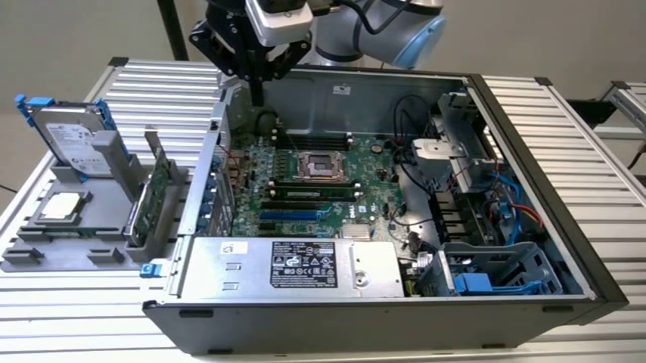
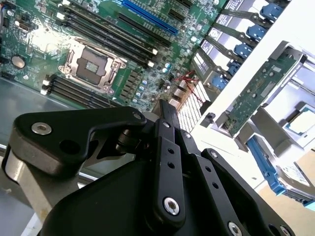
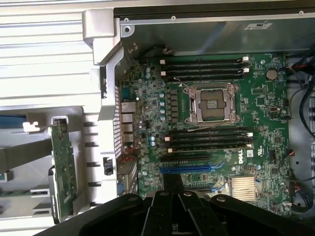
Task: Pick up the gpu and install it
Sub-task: 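Reach for the gpu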
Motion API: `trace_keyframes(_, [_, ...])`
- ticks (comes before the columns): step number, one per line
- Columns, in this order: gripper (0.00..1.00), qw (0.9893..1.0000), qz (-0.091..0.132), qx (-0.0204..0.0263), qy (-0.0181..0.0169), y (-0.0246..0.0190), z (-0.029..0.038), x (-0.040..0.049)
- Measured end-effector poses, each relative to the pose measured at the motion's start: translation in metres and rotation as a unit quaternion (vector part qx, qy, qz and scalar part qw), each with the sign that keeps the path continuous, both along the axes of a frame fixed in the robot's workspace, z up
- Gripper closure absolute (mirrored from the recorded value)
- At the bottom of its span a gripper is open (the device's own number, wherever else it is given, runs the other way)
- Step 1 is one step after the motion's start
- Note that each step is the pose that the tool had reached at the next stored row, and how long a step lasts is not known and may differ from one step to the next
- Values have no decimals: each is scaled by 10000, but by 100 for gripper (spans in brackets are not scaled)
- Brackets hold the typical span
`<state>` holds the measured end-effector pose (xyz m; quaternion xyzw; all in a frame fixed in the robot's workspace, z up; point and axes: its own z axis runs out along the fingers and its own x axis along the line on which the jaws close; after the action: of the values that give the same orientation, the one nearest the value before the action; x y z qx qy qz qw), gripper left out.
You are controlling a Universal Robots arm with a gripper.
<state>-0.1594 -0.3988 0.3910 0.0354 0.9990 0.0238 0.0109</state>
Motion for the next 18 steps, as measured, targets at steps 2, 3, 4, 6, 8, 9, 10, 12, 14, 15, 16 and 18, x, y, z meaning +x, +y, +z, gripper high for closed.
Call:
trace_keyframes(2, [100, 10000, 1, 0, 0, 0, 0, -2])
trace_keyframes(3, [100, 10000, 1, 0, 0, 0, 0, -6])
trace_keyframes(4, [100, 10000, 0, 0, 0, 0, 0, -9])
trace_keyframes(6, [100, 10000, 0, 0, 0, 0, 0, -16])
trace_keyframes(8, [100, 10000, 1, 0, 0, 0, 0, -18])
trace_keyframes(9, [100, 10000, 0, 0, 0, 0, 0, -19])
trace_keyframes(10, [100, 10000, 0, 0, 0, 0, 0, -21])
trace_keyframes(12, [100, 10000, 0, 0, 0, 0, 0, -25])
trace_keyframes(14, [100, 10000, 1, 0, 0, 0, 0, -28])
trace_keyframes(15, [100, 10000, 1, 0, 0, 0, 0, -29])
trace_keyframes(16, [100, 10000, 1, 0, 0, 0, 0, -31])
trace_keyframes(18, [100, 10000, 1, 0, 0, 0, 0, -34])
